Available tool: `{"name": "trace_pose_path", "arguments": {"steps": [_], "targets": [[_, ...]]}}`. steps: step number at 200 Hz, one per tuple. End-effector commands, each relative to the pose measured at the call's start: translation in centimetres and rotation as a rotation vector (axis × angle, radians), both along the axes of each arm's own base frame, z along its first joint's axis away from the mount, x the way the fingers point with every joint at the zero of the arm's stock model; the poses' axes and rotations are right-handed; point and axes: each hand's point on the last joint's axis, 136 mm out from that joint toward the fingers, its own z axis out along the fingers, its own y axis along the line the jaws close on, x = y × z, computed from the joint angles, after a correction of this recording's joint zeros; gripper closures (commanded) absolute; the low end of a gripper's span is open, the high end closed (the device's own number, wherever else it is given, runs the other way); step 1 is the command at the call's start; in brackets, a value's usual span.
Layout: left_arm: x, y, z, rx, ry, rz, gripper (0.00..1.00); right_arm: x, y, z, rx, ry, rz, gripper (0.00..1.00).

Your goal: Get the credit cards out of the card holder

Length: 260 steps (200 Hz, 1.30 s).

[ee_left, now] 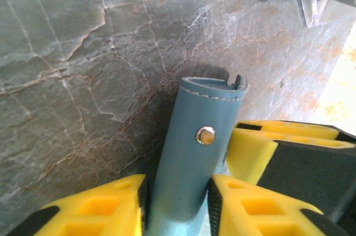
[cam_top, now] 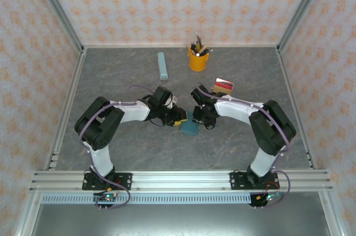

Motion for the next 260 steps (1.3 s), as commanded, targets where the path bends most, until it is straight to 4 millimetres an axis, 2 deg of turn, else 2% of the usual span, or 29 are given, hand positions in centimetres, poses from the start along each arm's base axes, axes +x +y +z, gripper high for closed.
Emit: {"name": "trace_pose_path", "arguments": {"steps": [1,31,46,58,82,98,121,146,164,192,204,216,238,260], "targets": [[0.6,-1.1,1.6,-0.03,-0.059,-0.039,0.75,-0.3,0.1,0.0,0.018,-0.006,0.014,0.69],[0.4,0.9,2.9,0.114,-0.125,-0.079,0.88,0.7,-1.2,3.3,0.005,-0.109,-0.026,0.63],[0.0,3.4,4.0,0.264,-0.176,-0.111,0.9,1.0,-2.7,5.2,-0.032,-0.168,-0.062,0.56],[-0.2,6.1,5.1,0.422,-0.216,-0.128,0.91,1.2,-3.8,6.6,-0.06,-0.212,-0.092,0.5],[0.1,11.3,8.3,0.756,-0.347,-0.174,0.92,1.3,-6.1,8.8,-0.119,-0.295,-0.153,0.36],[0.4,13.6,10.4,0.95,-0.415,-0.194,0.92,1.3,-7.4,9.9,-0.144,-0.337,-0.193,0.28],[1.5,15.1,12.3,1.181,-0.501,-0.206,0.92,1.2,-8.7,10.8,-0.16,-0.379,-0.255,0.22],[2.8,15.3,12.7,1.386,-0.545,-0.234,0.92,0.8,-9.9,11.0,-0.176,-0.397,-0.31,0.18],[3.4,14.1,11.5,1.447,-0.557,-0.278,0.92,0.3,-10.7,10.9,-0.187,-0.403,-0.338,0.17],[3.0,11.6,8.2,1.381,-0.527,-0.362,0.92,-0.3,-12.0,11.0,-0.203,-0.42,-0.38,0.16],[2.2,10.2,6.7,1.308,-0.514,-0.397,0.89,-0.5,-12.5,10.6,-0.221,-0.419,-0.394,0.16],[1.5,9.0,5.6,1.226,-0.502,-0.402,0.86,-0.6,-12.8,11.3,-0.202,-0.444,-0.407,0.16],[0.3,8.0,4.5,1.111,-0.474,-0.36,0.7,-0.6,-12.8,11.2,-0.202,-0.446,-0.404,0.16],[-0.6,7.1,5.2,1.003,-0.475,-0.333,0.49,-0.2,-12.2,11.3,-0.19,-0.444,-0.373,0.16]]}}
